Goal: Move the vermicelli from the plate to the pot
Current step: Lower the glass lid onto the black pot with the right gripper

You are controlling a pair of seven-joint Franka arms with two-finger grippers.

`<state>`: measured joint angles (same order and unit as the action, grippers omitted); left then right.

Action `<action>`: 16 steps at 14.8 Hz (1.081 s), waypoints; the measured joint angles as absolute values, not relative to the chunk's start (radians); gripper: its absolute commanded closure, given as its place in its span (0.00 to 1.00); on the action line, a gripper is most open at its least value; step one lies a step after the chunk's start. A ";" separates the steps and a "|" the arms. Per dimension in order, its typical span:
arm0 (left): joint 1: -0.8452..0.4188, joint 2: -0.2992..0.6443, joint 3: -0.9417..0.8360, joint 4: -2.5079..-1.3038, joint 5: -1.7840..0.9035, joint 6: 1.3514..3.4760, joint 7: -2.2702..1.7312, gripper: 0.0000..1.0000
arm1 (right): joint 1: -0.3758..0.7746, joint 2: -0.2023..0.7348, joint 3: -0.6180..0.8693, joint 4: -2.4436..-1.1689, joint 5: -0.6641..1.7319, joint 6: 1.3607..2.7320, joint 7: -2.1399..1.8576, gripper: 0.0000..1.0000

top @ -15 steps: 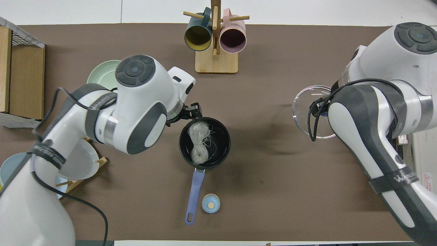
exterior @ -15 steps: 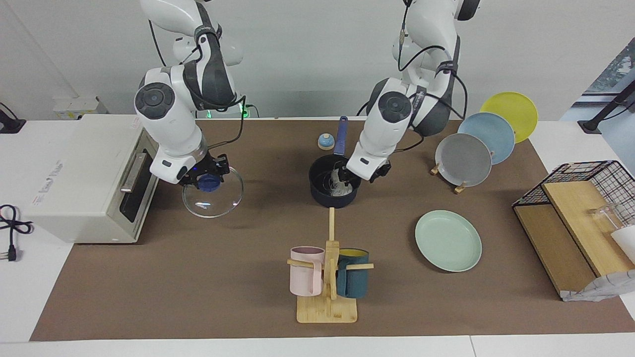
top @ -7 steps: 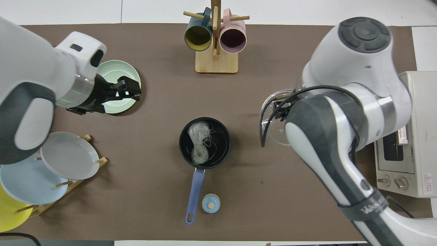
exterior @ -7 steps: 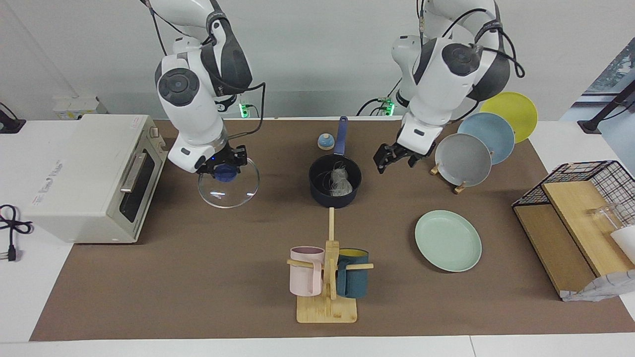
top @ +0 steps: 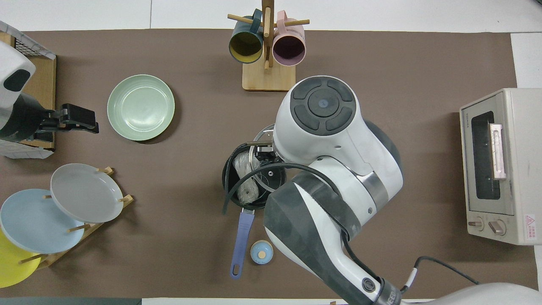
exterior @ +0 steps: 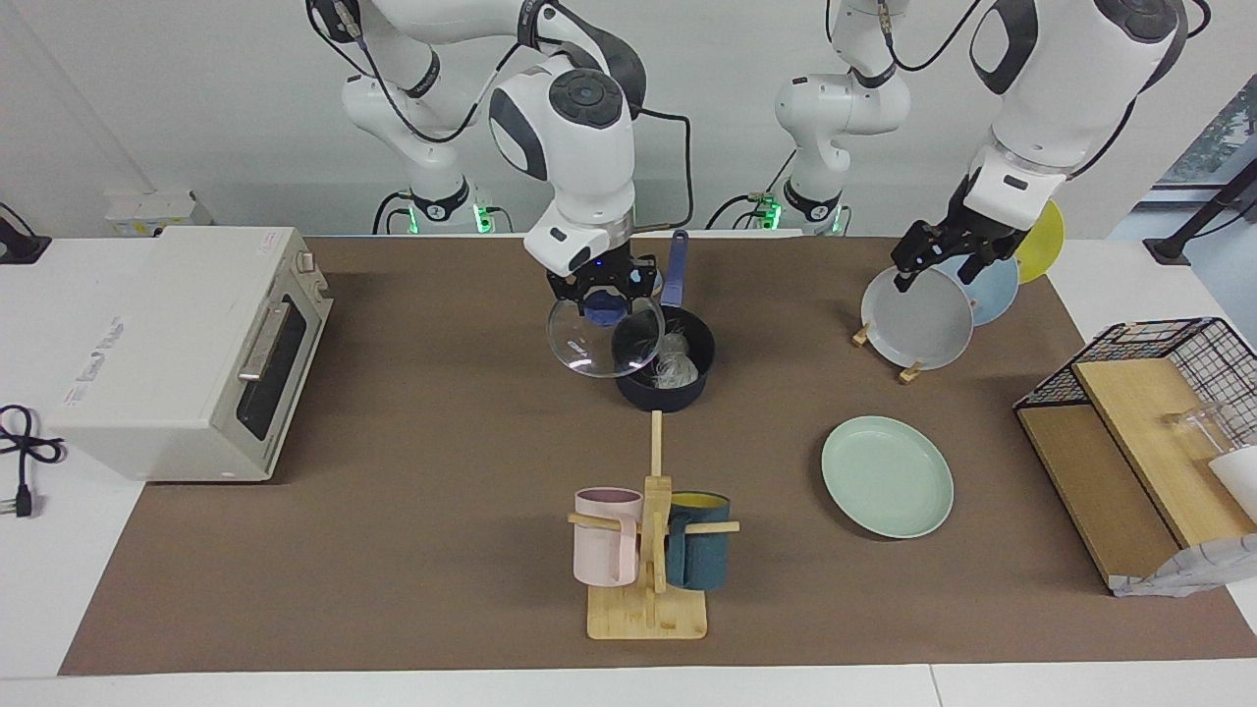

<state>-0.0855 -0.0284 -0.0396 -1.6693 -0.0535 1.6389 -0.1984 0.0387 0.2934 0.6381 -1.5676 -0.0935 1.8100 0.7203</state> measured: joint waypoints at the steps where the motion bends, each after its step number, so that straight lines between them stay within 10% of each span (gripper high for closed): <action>1: -0.078 -0.028 -0.039 -1.674 -0.044 1.639 -0.184 0.00 | 0.039 0.301 0.646 -1.570 -0.094 1.826 0.729 1.00; 16: -0.069 -0.030 -0.070 -1.673 0.004 1.615 -0.131 0.00 | 0.124 0.406 0.706 -1.621 -0.236 1.926 0.886 1.00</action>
<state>-0.0694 -0.0295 -0.0703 -1.6733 0.0040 1.6148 -0.1309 0.1245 0.4063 0.7063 -1.6213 -0.2362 1.9260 0.8863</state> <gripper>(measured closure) 0.000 0.339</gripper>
